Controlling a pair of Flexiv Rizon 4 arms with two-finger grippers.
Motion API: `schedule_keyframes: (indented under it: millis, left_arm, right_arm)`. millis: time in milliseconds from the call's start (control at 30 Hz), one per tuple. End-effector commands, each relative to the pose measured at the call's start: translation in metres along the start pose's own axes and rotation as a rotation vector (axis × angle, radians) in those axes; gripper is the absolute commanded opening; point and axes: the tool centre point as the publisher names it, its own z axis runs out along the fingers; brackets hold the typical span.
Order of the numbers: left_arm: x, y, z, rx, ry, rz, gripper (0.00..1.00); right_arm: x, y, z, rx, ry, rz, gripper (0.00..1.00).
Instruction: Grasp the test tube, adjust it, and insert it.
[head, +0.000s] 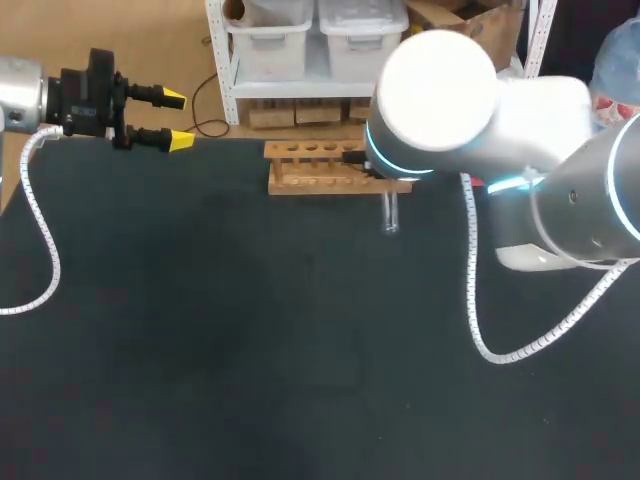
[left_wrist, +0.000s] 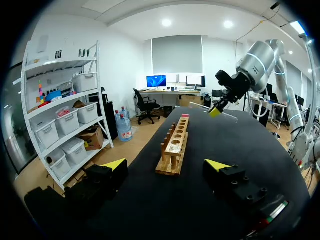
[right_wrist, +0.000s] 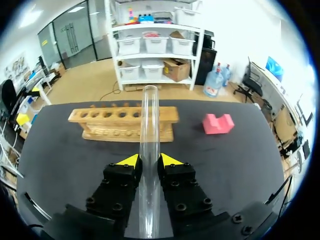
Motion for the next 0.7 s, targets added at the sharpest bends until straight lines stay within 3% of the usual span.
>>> schedule_keyframes:
  millis: [33, 367, 700]
  left_arm:
    - [0.001, 0.0, 0.0, 0.001, -0.004, 0.003, 1.0]
    - [0.001, 0.0, 0.0, 0.001, -0.004, 0.003, 1.0]
    - [0.001, 0.0, 0.0, 0.001, -0.004, 0.003, 1.0]
  right_arm:
    - [-0.004, 0.017, 0.022, -0.017, 0.021, -0.012, 0.0]
    - [0.002, 0.038, 0.038, -0.048, 0.044, -0.024, 0.0]
    - [0.004, 0.041, 0.056, -0.034, 0.069, -0.031, 0.0]
